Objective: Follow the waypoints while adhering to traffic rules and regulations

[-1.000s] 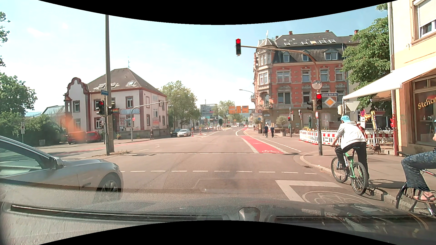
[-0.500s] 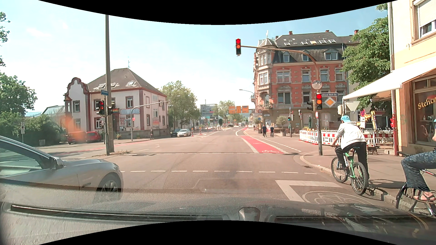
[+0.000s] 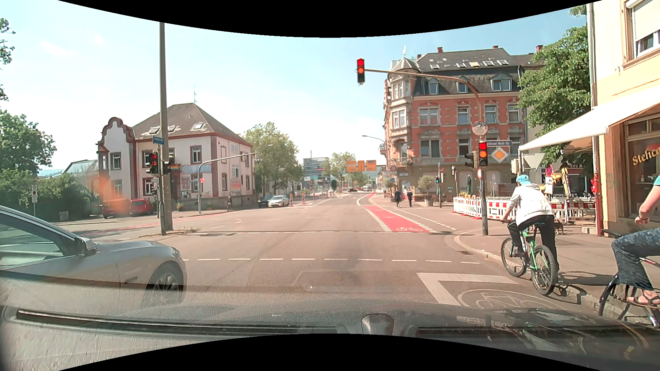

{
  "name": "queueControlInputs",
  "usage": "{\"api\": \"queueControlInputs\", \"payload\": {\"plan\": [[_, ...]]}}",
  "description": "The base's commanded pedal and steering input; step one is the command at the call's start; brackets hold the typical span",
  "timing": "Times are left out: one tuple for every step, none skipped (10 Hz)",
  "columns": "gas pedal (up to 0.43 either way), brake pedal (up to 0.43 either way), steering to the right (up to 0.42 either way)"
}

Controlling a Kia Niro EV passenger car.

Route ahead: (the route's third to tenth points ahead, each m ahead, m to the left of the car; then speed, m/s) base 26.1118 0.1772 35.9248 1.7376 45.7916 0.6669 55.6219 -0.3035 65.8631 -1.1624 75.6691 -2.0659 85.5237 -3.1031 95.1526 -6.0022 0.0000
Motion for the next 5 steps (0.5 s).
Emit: {"api": "queueControlInputs", "payload": {"plan": [[0.0,0.28,0.008],[0.0,0.049,0.008],[0.0,0.0,0.008],[0.0,0.0,0.008],[0.0,0.0,0.008]]}}
